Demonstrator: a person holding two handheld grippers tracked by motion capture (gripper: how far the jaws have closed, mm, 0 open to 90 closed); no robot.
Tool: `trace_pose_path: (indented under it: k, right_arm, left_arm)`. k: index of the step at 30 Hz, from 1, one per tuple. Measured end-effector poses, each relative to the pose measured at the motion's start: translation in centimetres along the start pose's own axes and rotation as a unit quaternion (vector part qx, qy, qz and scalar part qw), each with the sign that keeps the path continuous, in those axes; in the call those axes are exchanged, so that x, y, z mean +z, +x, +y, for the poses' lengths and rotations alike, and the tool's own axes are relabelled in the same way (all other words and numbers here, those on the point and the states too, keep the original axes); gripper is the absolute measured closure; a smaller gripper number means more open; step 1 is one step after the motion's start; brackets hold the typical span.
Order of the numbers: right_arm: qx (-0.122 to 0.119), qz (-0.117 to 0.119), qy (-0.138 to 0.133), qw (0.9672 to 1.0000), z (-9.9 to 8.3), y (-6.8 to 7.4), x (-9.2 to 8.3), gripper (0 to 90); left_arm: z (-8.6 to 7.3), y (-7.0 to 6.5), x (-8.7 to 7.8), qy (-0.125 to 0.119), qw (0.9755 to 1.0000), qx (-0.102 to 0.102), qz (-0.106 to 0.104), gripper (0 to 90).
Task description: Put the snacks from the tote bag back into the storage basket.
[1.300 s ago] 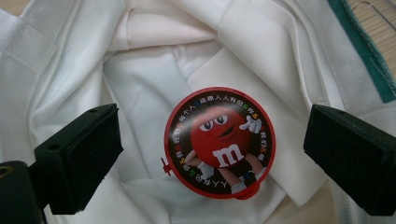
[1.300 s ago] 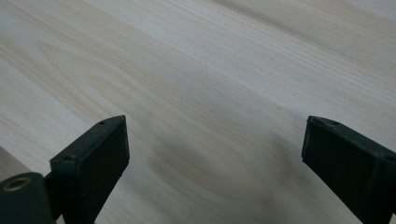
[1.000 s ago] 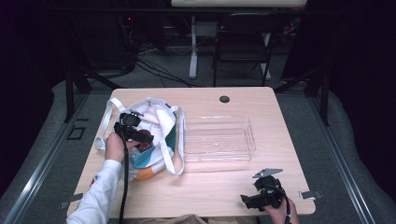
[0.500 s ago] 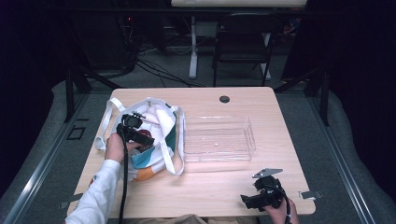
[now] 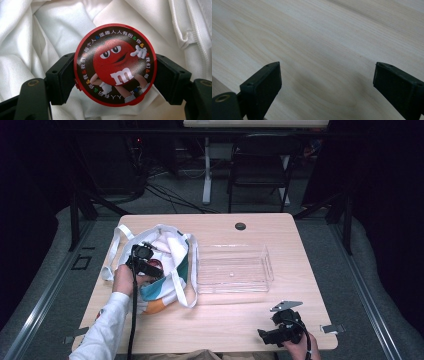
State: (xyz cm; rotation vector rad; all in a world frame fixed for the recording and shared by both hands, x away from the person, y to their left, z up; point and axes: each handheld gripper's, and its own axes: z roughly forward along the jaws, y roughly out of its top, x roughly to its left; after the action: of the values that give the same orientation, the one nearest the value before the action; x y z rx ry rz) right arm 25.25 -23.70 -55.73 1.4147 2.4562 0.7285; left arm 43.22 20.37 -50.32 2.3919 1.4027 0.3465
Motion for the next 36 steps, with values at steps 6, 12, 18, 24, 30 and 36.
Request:
trace_pose_path:
  k: [6, 12, 18, 24, 30, 36]
  right_arm:
    - [-0.007, 0.002, 0.003, 1.0000, 0.2, -0.1, 0.1, 7.7]
    - [-0.006, -0.004, -0.003, 1.0000, 0.1, -0.1, -0.2, 7.8]
    - [-0.009, -0.005, -0.005, 0.9999, 0.1, -0.1, -0.3, 7.8]
    - [-0.010, -0.005, -0.007, 0.9999, 0.1, 0.0, -0.3, 7.8]
    - [-0.014, -0.004, -0.004, 0.9999, 0.1, 0.0, -0.3, 7.8]
    - [-0.011, -0.007, -0.008, 0.9999, 0.1, 0.0, -0.4, 7.9]
  left_arm:
    - [-0.2, 0.1, 0.0, -0.006, 1.0000, -0.004, -0.003, 25.3]
    - [-0.3, 0.0, -0.1, -0.009, 1.0000, 0.001, -0.001, 25.4]
    - [-0.6, 0.3, -0.3, -0.018, 0.9998, -0.002, -0.008, 25.4]
    - [-0.7, 0.3, -0.6, -0.020, 0.9997, -0.001, -0.011, 25.4]
    - [-0.9, 0.4, -1.3, -0.029, 0.9995, -0.002, -0.012, 25.5]
    - [-1.1, 0.4, -1.8, -0.034, 0.9993, 0.000, -0.014, 25.5]
